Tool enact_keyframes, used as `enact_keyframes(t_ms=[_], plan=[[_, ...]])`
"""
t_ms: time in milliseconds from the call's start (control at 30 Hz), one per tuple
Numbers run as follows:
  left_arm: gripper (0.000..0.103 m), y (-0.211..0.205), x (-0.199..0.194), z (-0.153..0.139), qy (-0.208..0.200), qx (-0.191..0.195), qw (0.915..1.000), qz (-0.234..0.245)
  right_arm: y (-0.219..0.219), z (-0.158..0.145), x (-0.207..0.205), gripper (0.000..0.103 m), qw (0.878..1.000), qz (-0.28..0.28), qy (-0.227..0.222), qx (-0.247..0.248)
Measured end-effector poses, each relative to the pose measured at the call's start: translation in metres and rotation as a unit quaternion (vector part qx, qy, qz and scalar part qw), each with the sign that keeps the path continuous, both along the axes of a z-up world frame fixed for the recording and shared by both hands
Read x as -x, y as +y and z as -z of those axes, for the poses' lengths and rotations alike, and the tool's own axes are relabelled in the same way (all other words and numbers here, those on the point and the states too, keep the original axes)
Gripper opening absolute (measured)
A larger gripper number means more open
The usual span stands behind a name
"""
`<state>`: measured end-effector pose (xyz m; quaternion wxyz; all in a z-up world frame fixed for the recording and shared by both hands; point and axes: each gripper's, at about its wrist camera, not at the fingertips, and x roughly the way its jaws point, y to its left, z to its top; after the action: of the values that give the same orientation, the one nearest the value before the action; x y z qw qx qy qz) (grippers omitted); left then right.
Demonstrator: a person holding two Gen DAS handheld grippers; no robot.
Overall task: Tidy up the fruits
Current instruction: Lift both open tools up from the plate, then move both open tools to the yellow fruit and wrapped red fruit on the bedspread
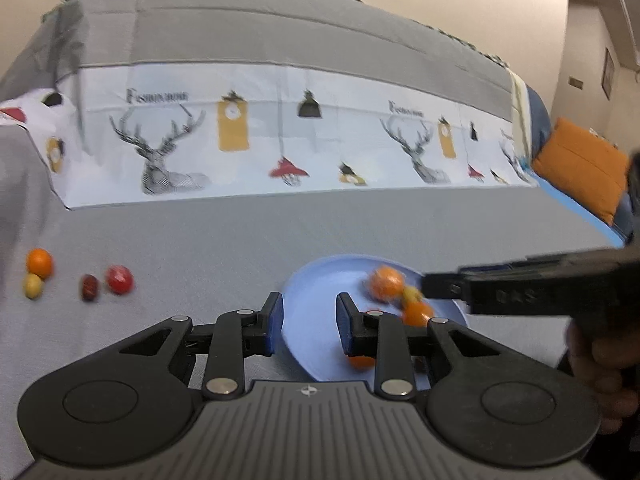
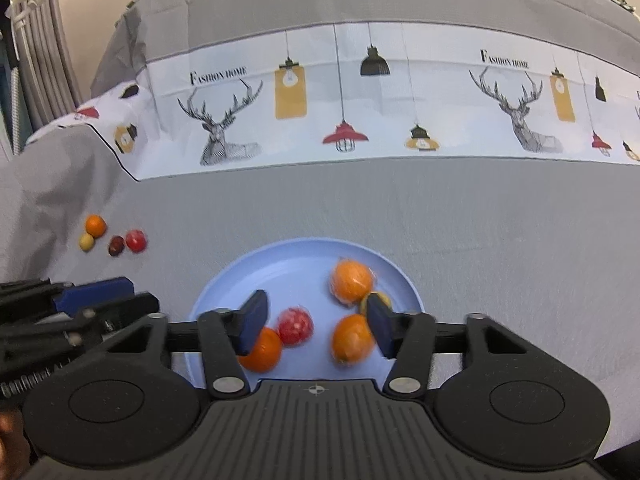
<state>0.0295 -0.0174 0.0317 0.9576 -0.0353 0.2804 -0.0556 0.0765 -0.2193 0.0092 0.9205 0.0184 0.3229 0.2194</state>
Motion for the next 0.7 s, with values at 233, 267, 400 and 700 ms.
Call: enact_keyframes(t_ms=[233, 267, 400, 700], plan=[[0.032, 0.046, -0.029, -0.02, -0.021, -0.105, 0.9938, -0.032, 0.002, -0.027, 0.009, 0.027, 0.999, -0.011, -0.036, -0.03], [0.032, 0.053, -0.032, -0.017, -0.024, -0.134, 0.99, -0.036, 0.001, -0.03, 0.01, 0.027, 0.999, -0.012, -0.04, -0.035], [0.032, 0.102, -0.044, -0.006, 0.02, -0.095, 0.9885, -0.116, 0.001, -0.04, 0.015, 0.026, 0.997, -0.019, -0.047, -0.053], [0.032, 0.141, -0.07, 0.01, 0.066, -0.099, 0.9605, -0.251, 0.025, -0.055, 0.022, 0.02, 0.994, -0.061, -0.053, -0.078]])
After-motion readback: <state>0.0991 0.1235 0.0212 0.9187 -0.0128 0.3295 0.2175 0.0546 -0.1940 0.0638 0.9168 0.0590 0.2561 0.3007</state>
